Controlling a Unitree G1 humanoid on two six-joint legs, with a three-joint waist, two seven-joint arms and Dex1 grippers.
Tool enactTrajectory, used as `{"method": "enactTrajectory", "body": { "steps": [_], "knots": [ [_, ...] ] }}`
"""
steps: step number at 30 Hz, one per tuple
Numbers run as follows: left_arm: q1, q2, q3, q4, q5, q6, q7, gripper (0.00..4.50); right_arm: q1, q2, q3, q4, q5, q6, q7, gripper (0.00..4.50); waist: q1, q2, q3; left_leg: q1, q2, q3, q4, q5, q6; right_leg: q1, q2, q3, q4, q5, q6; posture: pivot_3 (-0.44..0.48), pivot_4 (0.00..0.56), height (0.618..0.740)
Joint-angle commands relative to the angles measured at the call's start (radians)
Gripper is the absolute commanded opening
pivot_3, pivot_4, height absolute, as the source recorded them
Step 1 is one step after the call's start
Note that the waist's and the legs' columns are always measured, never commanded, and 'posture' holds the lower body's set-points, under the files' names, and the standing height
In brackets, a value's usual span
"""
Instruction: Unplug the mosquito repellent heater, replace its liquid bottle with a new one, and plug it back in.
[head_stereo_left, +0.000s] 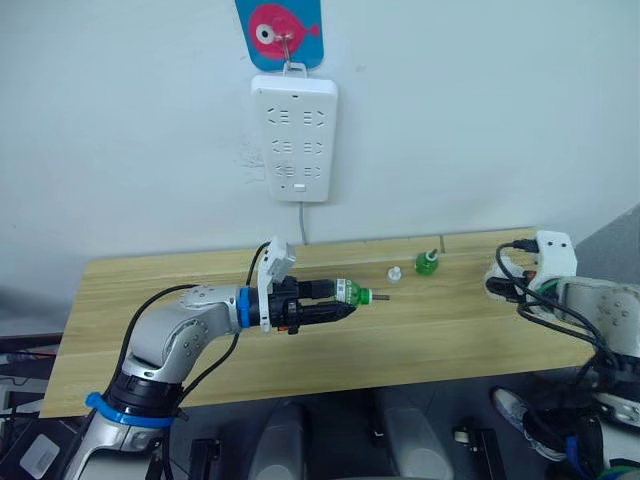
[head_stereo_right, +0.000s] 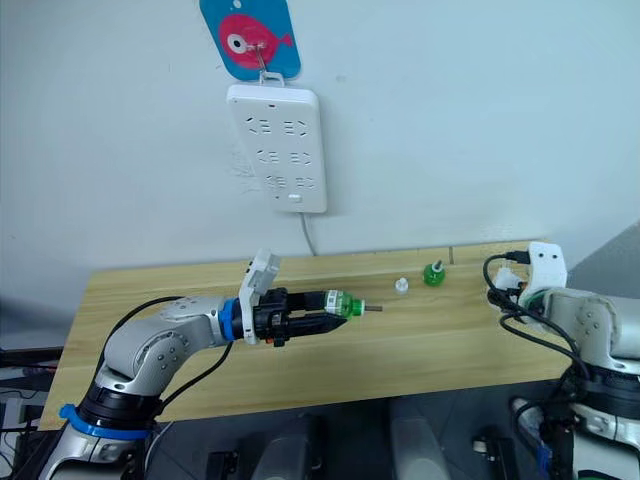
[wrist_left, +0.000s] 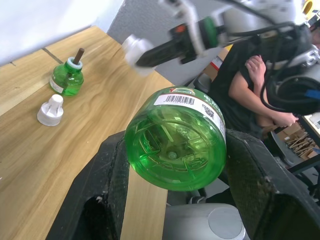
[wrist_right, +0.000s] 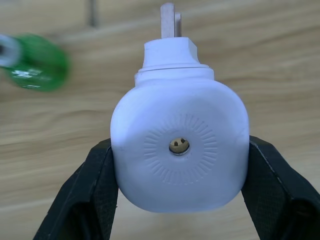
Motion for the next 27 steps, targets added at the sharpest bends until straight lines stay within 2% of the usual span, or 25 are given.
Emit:
{"method": "enactTrajectory", "body": {
  "steps": [1,4,5,9,17,27],
  "knots": [
    [-0.033,-0.014,0.051,0.0,-0.085,0.067,-0.015,2.44,0.054,-0.034,-0.108,-0.181,0.112,-0.008,0.138,2.95,0.0,0.0,0.0,0.0,0.0,0.0,0.0,0.0,0.0,0.0,0.0,0.0,0.0,0.0,0.0,-0.141,0.246,0.74],
    [-0.083,-0.03,0.09,0.029,-0.156,0.147,-0.002,2.44,0.098,-0.038,-0.194,-0.299,0.229,-0.042,0.253,2.95,-0.001,0.001,-0.001,0.0,0.0,0.001,0.001,0.0,0.0,0.0,0.0,0.001,0.0,0.001,0.002,-0.155,0.228,0.74],
    [-0.1,-0.031,0.1,0.039,-0.174,0.168,0.0,2.44,0.098,0.009,-0.245,-0.324,0.299,-0.085,0.281,2.95,-0.003,0.0,-0.001,0.0,0.0,0.001,0.001,0.0,0.0,0.0,0.0,0.0,0.0,0.001,0.002,-0.159,0.221,0.74],
    [-0.152,-0.038,0.134,0.085,-0.2,0.21,0.007,2.44,0.122,0.032,-0.269,-0.406,0.432,-0.183,0.349,2.95,-0.006,0.0,-0.006,0.001,0.0,0.002,0.001,0.001,-0.001,0.0,0.001,0.0,0.001,0.001,0.002,-0.166,0.196,0.74],
    [-0.254,-0.057,0.227,0.128,-0.307,0.32,0.056,2.44,0.074,0.08,-0.198,-0.391,0.765,-0.323,0.17,2.95,-0.003,-0.003,-0.018,0.0,0.0,0.002,0.003,0.003,-0.005,0.0,0.0,0.001,0.002,0.002,0.002,-0.153,0.156,0.74],
    [-0.346,-0.014,0.274,0.123,-0.393,0.417,0.056,2.44,0.087,-0.096,-0.048,-0.363,1.141,-0.516,0.049,2.95,-0.002,-0.003,-0.037,0.0,-0.001,0.002,0.003,0.003,-0.005,0.0,-0.001,0.001,0.003,0.002,0.002,-0.133,0.148,0.74]
  ]
}}
